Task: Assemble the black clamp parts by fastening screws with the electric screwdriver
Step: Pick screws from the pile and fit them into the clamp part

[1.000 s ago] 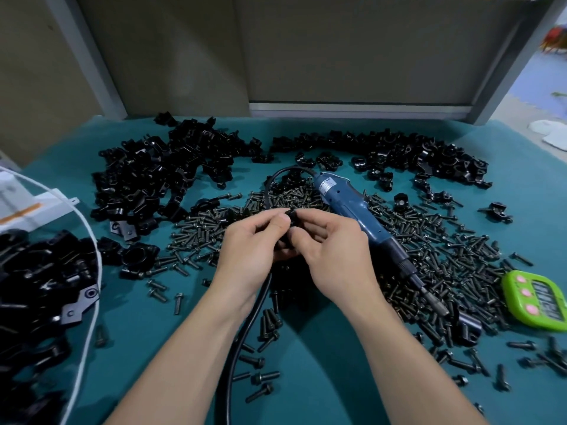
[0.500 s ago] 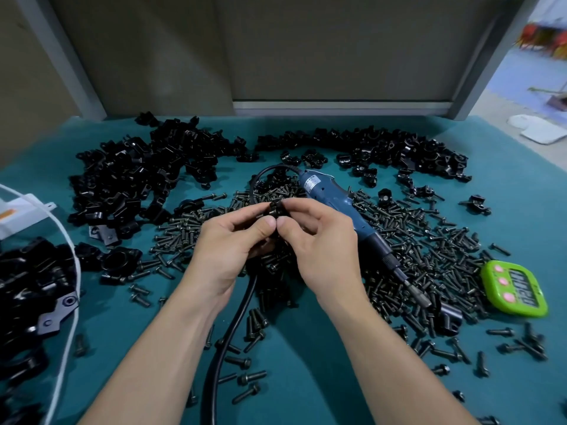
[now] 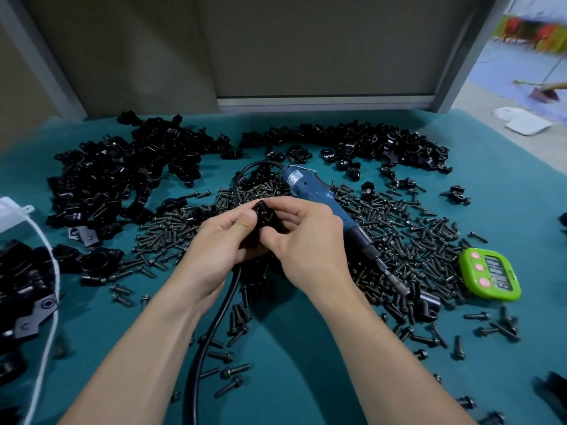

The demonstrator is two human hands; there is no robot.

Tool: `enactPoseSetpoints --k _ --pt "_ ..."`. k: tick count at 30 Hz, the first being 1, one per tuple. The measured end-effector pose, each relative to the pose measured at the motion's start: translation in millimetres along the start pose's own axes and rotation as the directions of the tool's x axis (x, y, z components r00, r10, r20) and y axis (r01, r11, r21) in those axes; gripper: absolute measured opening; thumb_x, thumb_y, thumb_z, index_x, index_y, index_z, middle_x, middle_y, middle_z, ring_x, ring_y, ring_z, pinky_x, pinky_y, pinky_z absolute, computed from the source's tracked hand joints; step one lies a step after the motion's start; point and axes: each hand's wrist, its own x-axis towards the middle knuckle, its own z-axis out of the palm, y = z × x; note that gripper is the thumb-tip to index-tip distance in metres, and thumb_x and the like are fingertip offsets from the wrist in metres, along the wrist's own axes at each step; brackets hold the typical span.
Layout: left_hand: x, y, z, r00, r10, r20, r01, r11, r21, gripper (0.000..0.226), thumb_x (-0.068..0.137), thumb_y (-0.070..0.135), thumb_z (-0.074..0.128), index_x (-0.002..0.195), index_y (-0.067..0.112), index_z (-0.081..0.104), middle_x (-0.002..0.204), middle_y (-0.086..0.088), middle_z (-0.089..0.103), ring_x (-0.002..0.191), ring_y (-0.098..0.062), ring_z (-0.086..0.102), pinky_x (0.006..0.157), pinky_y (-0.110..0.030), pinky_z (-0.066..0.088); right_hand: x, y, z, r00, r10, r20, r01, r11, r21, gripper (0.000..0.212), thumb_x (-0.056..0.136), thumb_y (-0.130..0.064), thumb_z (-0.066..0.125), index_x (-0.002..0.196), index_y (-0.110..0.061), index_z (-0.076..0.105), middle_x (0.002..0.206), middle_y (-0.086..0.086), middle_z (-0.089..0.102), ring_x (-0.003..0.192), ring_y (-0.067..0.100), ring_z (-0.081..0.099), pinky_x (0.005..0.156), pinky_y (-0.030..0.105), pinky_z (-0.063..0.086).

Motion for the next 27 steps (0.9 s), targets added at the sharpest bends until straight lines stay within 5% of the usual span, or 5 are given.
enactPoseSetpoints --k 6,13,19,22,27 --pt "-5 1 7 0.999 0.032 -0.026 -0.034 0.998 -0.049 0.043 0.091 0.025 0.068 0.133 0.018 0.070 0.114 -0.004 0.079 0.102 -0.013 0.076 0.081 -0.023 0.060 0 -8 -11 0.999 0.027 0.036 -0.025 0.998 -0.054 0.042 0.083 -0.004 0.080 0.115 -0.030 0.079 0.101 -0.018 0.078 0.096 -0.008 0.070 0.089 0.018 0.058" --pt "-10 5 15 1.000 -0.012 0.026 0.014 0.997 -0.072 0.028 0.091 0.005 0.067 0.115 0.016 0.076 0.107 -0.009 0.080 0.089 -0.012 0.076 0.073 -0.020 0.059 -17 -12 -17 1.000 -0.025 -0.015 0.021 0.978 -0.207 0.056 0.078 -0.012 0.080 0.099 -0.043 0.039 0.098 -0.013 0.074 0.076 0.004 0.072 0.067 0.030 0.060" --pt "-5 13 1 0.957 -0.032 -0.287 -0.085 0.918 -0.388 0.027 0.084 0.016 0.071 0.110 0.009 0.075 0.094 -0.005 0.080 0.076 -0.012 0.075 0.070 -0.019 0.060 -13 -10 -36 0.993 -0.028 -0.118 0.000 0.972 -0.237 0.021 0.084 -0.013 0.080 0.089 -0.033 0.074 0.079 -0.015 0.073 0.065 0.000 0.066 0.062 0.020 0.055" --pt "-3 14 -18 0.911 -0.077 -0.405 -0.166 0.831 -0.531 0.031 0.087 0.021 0.072 0.112 0.005 0.073 0.100 -0.010 0.077 0.075 -0.014 0.075 0.071 -0.021 0.060 -15 -10 -29 0.990 0.060 0.131 0.004 0.898 -0.440 0.028 0.093 -0.011 0.072 0.084 -0.035 0.082 0.081 -0.013 0.076 0.047 0.003 0.059 0.045 0.016 0.047" --pt "0 14 -24 0.912 -0.049 -0.408 -0.194 0.825 -0.531 0.035 0.076 0.026 0.076 0.106 0.008 0.074 0.089 -0.004 0.079 0.074 -0.014 0.075 0.070 -0.021 0.060 -18 -13 -12 0.944 0.109 0.311 0.117 0.770 -0.627 0.037 0.095 -0.002 0.063 0.094 -0.034 0.082 0.102 -0.009 0.075 0.076 0.007 0.068 0.071 0.023 0.060"
